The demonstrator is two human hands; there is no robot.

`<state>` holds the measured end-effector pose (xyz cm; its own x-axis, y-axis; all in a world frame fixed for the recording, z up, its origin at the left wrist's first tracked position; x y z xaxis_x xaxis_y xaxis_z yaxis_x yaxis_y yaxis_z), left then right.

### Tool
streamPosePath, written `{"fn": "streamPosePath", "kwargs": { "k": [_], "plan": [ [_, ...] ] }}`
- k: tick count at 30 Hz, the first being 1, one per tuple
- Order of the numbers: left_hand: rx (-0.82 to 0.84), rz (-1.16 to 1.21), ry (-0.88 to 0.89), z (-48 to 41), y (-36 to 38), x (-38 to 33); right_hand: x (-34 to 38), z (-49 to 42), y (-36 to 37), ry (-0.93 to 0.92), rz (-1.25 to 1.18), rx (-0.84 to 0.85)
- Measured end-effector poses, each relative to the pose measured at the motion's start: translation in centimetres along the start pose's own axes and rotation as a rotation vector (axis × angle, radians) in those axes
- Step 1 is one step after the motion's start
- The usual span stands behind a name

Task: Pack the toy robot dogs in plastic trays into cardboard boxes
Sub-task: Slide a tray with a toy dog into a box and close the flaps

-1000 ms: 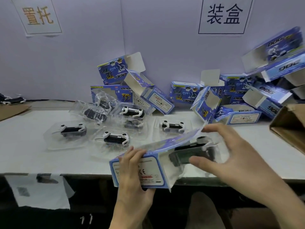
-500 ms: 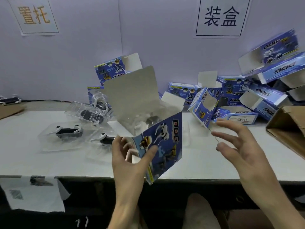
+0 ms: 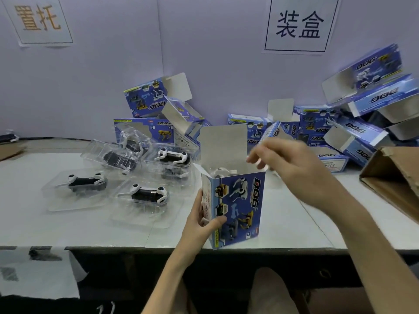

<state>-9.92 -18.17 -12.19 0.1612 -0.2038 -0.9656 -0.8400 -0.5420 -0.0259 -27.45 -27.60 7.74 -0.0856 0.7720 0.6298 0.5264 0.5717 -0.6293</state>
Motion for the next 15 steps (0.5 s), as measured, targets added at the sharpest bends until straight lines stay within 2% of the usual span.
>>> {"fn": "streamPosePath", "kwargs": {
  "k": [2, 5, 7, 10, 15],
  "plan": [
    [0.022, 0.007, -0.012, -0.1, -0.1, -0.3, 1.2, -3.9, -0.5, -0.029, 0.085, 0.044],
    [0.065, 0.013, -0.015, -0.2, -0.3, -0.4, 1.5, -8.9, 0.3, 0.01, 0.24, 0.194],
    [0.079, 0.012, -0.006, -0.2, -0.5, -0.3, -0.2, -10.7, 2.1, 0.111, 0.328, 0.353],
    [0.104, 0.015, -0.011, -0.1, -0.5, -0.2, -3.8, -10.4, 5.6, 0.274, 0.337, 0.625],
    [0.103, 0.009, -0.009, 0.2, -0.5, -0.3, -5.2, -9.2, 6.6, 0.231, 0.282, 0.604]
  ]
}}
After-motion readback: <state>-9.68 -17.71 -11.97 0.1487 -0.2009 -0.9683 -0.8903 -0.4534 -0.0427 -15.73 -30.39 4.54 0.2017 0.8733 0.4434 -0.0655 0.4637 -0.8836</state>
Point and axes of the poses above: each hand's wrist, its own z-axis away from the middle knuckle, its own y-axis out of the palm, x = y × z, the point moved 3 cm from there along -z, towards the middle knuckle, and after that the axes turned 6 degrees about x, right-handed, at the moved point
